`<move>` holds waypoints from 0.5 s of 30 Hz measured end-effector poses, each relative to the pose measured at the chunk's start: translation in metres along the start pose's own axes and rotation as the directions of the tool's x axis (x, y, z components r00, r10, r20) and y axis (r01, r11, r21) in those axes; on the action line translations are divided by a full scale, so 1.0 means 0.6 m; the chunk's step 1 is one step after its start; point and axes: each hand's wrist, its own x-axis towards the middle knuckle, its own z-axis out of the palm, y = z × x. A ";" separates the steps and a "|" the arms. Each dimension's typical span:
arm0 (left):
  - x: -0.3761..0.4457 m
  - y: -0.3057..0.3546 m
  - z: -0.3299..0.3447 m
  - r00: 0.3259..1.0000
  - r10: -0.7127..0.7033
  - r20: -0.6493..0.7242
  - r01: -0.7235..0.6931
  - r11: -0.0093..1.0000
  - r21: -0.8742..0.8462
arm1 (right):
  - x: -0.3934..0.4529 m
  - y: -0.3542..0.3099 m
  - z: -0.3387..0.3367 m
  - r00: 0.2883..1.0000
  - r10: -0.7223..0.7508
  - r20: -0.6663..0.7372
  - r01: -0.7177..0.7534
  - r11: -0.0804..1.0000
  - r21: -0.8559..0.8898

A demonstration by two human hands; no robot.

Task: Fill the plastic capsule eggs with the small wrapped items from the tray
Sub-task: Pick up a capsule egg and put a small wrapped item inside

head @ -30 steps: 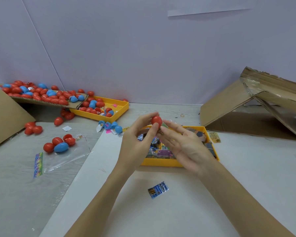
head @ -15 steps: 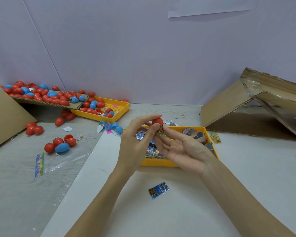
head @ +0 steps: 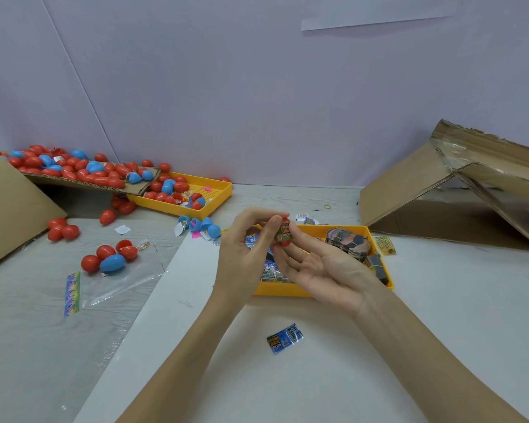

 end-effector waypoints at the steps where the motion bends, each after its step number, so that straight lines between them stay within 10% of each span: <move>1: 0.000 0.000 0.001 1.000 0.004 -0.004 -0.004 1.000 0.001 | 0.000 -0.001 0.000 1.000 0.000 0.000 0.000 1.000 -0.018; 15: 0.001 -0.016 0.000 0.998 -0.055 0.042 0.054 0.998 0.016 | 0.004 -0.005 -0.017 0.977 -0.211 0.014 0.205 0.933 -0.296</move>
